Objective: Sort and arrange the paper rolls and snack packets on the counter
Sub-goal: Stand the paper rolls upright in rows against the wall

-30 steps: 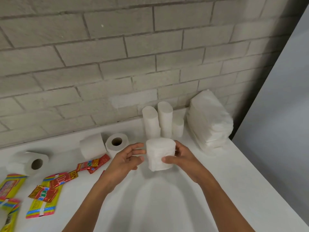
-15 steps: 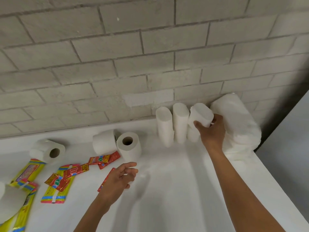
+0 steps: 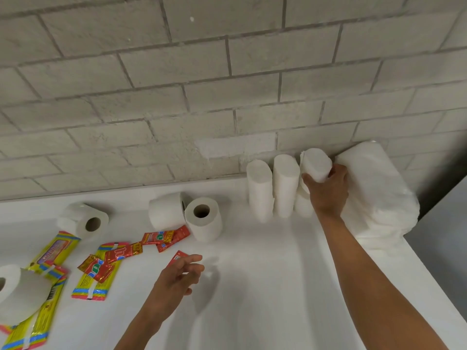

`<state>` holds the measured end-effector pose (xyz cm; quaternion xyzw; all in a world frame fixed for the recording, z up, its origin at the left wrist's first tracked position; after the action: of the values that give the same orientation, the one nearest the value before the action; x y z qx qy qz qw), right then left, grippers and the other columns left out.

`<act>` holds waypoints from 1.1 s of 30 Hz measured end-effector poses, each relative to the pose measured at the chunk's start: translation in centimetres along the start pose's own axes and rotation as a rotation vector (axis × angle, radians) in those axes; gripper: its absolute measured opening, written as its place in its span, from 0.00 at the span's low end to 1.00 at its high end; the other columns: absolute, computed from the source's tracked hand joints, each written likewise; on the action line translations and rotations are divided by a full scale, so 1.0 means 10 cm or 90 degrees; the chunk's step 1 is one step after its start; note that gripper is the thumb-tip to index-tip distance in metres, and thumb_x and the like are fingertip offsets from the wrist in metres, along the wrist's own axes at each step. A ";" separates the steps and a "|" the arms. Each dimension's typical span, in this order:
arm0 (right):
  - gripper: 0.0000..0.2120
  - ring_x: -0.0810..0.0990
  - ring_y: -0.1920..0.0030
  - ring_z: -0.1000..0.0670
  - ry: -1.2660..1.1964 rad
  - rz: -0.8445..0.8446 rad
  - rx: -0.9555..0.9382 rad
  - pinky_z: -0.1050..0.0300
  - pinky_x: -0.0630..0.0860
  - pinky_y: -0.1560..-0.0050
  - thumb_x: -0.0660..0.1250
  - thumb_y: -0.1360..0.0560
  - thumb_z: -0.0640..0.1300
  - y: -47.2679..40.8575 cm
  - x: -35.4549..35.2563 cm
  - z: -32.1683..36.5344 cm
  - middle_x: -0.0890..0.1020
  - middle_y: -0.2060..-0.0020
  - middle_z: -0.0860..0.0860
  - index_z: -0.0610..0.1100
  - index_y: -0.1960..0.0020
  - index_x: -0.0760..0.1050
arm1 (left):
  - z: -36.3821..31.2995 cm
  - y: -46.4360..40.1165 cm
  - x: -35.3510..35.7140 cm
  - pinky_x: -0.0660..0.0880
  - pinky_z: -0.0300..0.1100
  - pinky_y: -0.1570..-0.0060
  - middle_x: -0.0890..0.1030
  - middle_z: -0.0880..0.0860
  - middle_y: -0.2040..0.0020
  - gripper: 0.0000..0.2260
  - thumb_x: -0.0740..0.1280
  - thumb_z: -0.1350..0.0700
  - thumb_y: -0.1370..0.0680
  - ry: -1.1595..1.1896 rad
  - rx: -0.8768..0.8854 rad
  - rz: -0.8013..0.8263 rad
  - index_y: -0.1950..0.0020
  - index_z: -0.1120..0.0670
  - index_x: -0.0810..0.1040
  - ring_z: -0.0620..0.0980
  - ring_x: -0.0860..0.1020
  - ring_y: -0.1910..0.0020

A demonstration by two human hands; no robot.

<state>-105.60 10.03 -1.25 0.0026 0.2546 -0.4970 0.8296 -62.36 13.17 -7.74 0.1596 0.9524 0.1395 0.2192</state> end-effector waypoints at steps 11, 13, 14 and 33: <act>0.36 0.77 0.50 0.45 0.008 0.013 -0.025 0.52 0.70 0.54 0.78 0.38 0.61 0.10 0.08 -0.03 0.76 0.46 0.48 0.44 0.41 0.67 | 0.06 0.01 0.01 0.79 0.40 0.54 0.84 0.43 0.47 0.11 0.64 0.56 0.18 0.008 -0.014 0.009 0.41 0.41 0.79 0.45 0.82 0.50; 0.36 0.77 0.50 0.44 0.011 0.019 -0.025 0.52 0.70 0.55 0.78 0.38 0.60 0.15 0.13 -0.05 0.75 0.46 0.47 0.45 0.39 0.66 | 0.10 0.02 -0.01 0.79 0.40 0.53 0.84 0.44 0.46 0.11 0.64 0.56 0.18 0.008 -0.017 0.010 0.41 0.41 0.79 0.45 0.82 0.50; 0.37 0.77 0.49 0.44 0.009 0.020 -0.025 0.53 0.69 0.54 0.78 0.37 0.59 0.16 0.12 -0.07 0.75 0.45 0.47 0.45 0.38 0.66 | 0.10 0.01 0.00 0.79 0.40 0.53 0.84 0.45 0.46 0.11 0.64 0.56 0.18 0.005 -0.016 0.010 0.41 0.41 0.79 0.45 0.82 0.50; 0.38 0.75 0.44 0.47 -0.067 0.109 0.031 0.54 0.72 0.47 0.75 0.30 0.43 0.92 -0.10 -0.12 0.70 0.37 0.47 0.47 0.26 0.60 | -0.53 -0.49 -0.29 0.72 0.32 0.53 0.80 0.45 0.43 0.13 0.69 0.55 0.22 -0.131 0.170 -0.177 0.38 0.46 0.78 0.44 0.78 0.47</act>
<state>-98.87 15.77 -4.14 0.0181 0.1972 -0.4295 0.8811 -63.49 6.61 -3.72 0.0676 0.9478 -0.0367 0.3095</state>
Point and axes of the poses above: each hand's wrist, its own y-axis away from the middle knuckle, its own x-axis out of the palm, z = x × y, the point moved 6 cm from there along -y, towards the middle knuckle
